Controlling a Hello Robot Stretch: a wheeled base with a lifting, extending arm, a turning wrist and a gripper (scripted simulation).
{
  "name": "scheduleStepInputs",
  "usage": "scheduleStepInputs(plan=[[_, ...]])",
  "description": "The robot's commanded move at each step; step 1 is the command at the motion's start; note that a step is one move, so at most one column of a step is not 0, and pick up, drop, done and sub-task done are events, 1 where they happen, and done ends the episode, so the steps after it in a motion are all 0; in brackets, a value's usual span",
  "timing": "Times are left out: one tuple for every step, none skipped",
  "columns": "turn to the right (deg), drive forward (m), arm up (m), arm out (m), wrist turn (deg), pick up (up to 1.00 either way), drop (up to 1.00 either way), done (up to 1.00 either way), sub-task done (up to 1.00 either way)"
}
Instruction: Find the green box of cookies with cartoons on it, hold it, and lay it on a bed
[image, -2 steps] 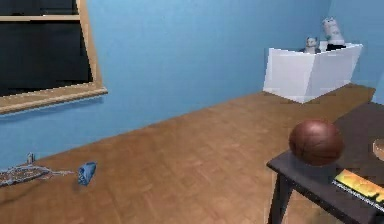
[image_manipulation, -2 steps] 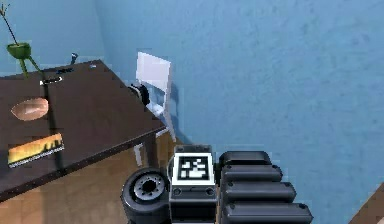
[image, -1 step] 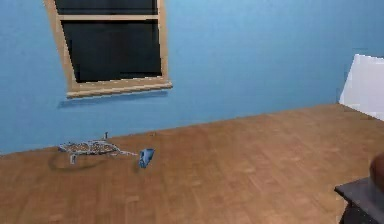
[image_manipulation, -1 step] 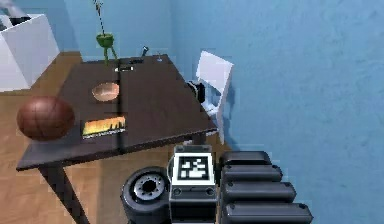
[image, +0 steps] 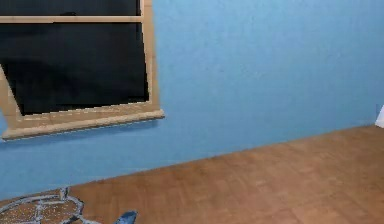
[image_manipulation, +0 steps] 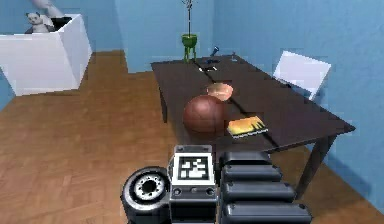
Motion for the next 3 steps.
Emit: scheduleStepInputs(plan=[[-39.0,0.00,0.00,0.00,0.0,0.00,0.00,0.00,0.00],[0.0,0.05,0.00,0.00,0.0,0.00,0.00,0.00,0.00],[42.0,0.00,0.00,0.00,0.0,0.00,0.00,0.00,0.00]])
